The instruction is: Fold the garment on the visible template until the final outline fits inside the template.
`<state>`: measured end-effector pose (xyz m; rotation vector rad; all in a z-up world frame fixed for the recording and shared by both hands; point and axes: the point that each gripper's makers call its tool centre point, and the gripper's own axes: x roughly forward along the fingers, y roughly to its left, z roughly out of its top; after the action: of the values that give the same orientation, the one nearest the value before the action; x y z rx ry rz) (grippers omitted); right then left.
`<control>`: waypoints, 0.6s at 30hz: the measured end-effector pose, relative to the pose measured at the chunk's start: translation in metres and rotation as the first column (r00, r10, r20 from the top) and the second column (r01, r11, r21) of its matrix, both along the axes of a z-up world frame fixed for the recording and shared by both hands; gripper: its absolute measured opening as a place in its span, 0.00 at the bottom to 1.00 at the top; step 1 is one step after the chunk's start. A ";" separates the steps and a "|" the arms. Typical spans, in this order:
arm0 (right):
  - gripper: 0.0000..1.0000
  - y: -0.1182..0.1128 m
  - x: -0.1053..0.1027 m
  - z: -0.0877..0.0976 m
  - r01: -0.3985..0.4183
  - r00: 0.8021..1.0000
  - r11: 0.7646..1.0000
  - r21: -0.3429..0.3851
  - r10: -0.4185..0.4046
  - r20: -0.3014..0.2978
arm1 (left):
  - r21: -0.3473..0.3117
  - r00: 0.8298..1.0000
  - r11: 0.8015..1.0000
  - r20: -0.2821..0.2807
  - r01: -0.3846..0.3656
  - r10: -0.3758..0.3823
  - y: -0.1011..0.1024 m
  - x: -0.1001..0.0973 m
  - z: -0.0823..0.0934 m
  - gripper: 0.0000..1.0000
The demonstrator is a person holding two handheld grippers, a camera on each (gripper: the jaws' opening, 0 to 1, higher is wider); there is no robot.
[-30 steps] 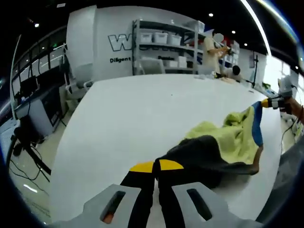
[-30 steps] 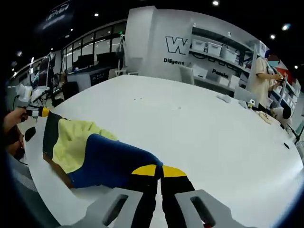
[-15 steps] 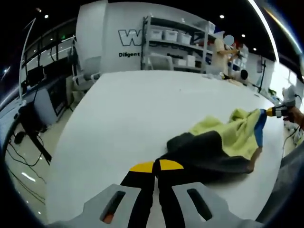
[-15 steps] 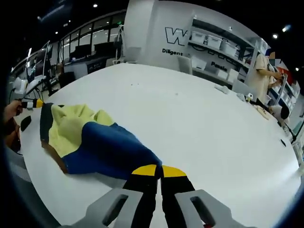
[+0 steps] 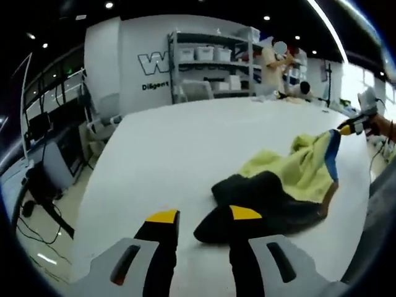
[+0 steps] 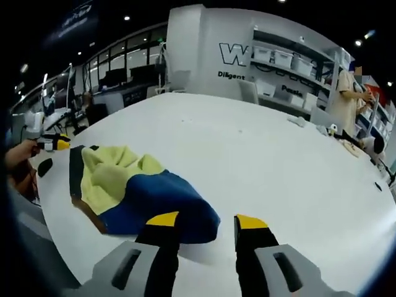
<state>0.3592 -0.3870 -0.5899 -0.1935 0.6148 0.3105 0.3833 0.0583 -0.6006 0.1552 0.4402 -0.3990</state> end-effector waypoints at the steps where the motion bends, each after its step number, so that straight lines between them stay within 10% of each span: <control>1: 0.36 0.003 -0.001 0.002 -0.005 1.000 1.000 0.002 0.005 0.000 | -0.012 0.999 0.999 0.012 0.033 -0.032 -0.007 -0.002 0.002 0.45; 18: 0.77 0.070 -0.034 0.000 -0.318 0.948 0.948 -0.033 0.318 -0.019 | -0.028 0.953 0.954 -0.029 0.300 -0.301 -0.072 -0.047 -0.011 0.72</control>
<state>0.3250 -0.3169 -0.5896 -0.3267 0.6021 0.6134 0.3360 -0.0133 -0.6119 0.1946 0.4452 -0.7069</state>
